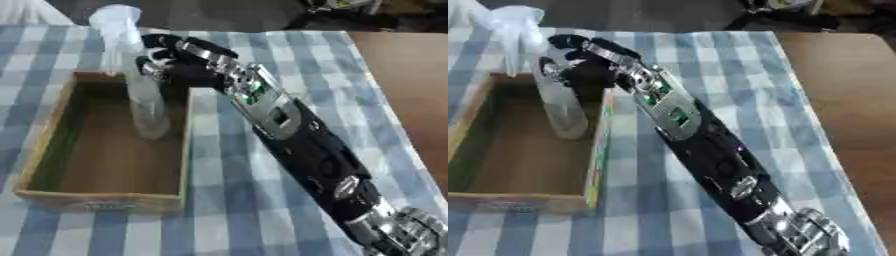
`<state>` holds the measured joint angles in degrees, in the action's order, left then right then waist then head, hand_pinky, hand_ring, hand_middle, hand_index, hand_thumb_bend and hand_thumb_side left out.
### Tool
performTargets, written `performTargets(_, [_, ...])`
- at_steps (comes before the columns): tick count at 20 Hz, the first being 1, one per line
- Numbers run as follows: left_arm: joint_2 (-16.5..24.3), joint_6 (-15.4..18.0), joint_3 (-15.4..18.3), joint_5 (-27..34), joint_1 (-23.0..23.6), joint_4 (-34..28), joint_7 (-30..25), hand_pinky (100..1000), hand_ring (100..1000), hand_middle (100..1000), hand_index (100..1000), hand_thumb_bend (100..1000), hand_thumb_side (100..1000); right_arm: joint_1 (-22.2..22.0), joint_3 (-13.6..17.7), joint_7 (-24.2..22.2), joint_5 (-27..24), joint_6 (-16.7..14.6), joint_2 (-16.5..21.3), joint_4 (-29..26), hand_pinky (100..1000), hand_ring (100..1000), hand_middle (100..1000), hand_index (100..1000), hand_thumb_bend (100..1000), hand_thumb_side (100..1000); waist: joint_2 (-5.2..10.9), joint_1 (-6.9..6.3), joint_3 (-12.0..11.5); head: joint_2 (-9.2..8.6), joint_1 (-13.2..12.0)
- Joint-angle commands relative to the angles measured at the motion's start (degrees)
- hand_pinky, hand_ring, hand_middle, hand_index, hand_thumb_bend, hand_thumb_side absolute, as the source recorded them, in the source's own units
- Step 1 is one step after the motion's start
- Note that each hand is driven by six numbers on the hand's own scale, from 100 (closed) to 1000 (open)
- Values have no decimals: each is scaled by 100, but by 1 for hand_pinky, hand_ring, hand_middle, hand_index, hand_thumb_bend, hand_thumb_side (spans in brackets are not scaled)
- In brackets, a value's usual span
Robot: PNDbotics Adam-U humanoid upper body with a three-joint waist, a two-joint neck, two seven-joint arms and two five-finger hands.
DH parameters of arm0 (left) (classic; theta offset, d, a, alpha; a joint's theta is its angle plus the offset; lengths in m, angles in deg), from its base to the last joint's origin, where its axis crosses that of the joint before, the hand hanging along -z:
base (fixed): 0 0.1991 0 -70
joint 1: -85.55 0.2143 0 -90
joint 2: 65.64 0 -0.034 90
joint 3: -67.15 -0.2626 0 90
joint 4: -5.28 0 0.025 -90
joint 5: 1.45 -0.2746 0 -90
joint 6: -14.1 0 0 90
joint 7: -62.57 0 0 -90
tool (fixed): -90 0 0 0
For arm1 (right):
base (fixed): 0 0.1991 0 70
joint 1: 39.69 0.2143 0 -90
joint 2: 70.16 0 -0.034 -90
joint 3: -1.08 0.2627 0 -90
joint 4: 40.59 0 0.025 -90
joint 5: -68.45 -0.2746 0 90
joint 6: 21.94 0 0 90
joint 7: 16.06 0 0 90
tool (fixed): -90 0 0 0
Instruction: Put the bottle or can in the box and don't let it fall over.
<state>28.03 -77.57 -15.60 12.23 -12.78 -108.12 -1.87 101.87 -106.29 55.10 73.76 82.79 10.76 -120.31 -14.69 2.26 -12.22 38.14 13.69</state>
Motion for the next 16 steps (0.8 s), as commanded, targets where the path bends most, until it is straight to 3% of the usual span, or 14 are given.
performTargets(1, [188, 11, 70, -34, -10, -119, 12, 484, 678, 677, 701, 100, 685, 40, -3, 8, -136, 44, 174, -307, 1000, 1000, 1000, 1000, 100, 548, 171, -46, 31, 10, -33])
performTargets(5, [201, 5, 65, -36, 11, -119, 14, 483, 678, 676, 701, 100, 684, -116, -2, 59, -358, 172, 468, -770, 1000, 1000, 1000, 1000, 100, 556, 195, -73, 95, 65, -131])
performTargets(6, [202, 4, 64, -38, 20, -119, 13, 483, 678, 676, 701, 100, 674, -166, 25, 135, -449, 225, 561, -944, 1000, 1000, 1000, 1000, 100, 598, 203, -79, 111, 89, -163])
performTargets(7, [202, 2, 65, -40, 34, -119, 13, 483, 678, 676, 701, 100, 684, -228, 66, 231, -558, 281, 675, -1162, 1000, 1000, 1000, 1000, 100, 528, 216, -89, 131, 111, -202])
performTargets(8, [201, -1, 66, -42, 48, -119, 15, 483, 678, 676, 701, 100, 684, -296, 118, 328, -690, 337, 791, -1399, 1000, 1000, 1000, 1000, 100, 545, 228, -99, 152, 128, -238])
performTargets(16, [207, -17, 27, -32, 110, -119, -23, 482, 677, 676, 701, 100, 681, -900, 863, 1156, -1554, 605, 1858, -2913, 965, 1000, 1000, 922, 100, 505, 346, -196, 349, 215, -504])
